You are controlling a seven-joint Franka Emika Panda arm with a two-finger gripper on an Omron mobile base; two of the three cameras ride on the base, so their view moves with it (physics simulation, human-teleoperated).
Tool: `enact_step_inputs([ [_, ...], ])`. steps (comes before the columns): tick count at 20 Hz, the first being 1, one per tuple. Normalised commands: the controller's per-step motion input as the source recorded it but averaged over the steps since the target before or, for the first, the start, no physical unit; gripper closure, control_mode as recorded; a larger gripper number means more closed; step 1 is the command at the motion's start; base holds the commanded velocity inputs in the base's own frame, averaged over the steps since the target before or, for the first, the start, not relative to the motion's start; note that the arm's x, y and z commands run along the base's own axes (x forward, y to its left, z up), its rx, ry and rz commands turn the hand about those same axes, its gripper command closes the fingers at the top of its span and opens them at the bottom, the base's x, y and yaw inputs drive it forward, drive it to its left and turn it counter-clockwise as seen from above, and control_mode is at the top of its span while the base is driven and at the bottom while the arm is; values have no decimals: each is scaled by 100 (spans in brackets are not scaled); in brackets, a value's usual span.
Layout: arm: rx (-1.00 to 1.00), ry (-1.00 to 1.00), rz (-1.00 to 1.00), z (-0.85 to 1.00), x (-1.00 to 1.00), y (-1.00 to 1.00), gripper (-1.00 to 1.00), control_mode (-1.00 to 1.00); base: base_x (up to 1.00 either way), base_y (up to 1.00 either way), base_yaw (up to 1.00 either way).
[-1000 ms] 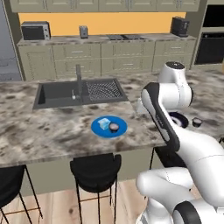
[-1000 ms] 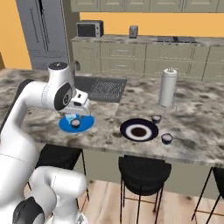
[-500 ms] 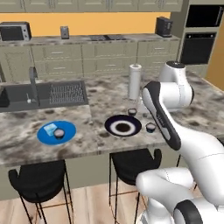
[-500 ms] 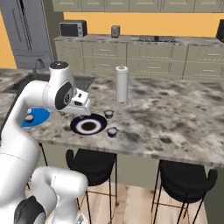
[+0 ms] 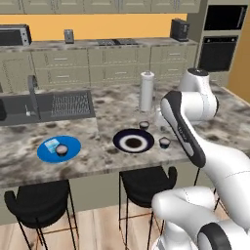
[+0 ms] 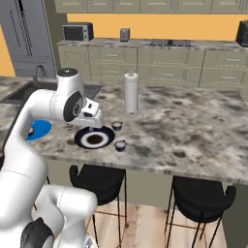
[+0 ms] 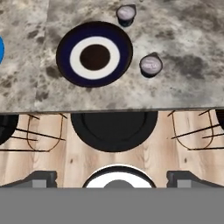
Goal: Place two yogurt containers on each plate.
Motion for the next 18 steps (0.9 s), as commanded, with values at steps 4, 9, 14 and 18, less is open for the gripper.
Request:
enact_step_inputs([
  [4,0,0,0,0,0,0,-100,100,7,55,-4],
  [9,0,0,0,0,0,0,-100,100,46,0,0],
  [14,0,0,0,0,0,0,-100,100,49,0,0],
  [18,0,0,0,0,0,0,-100,100,30,-3,0],
])
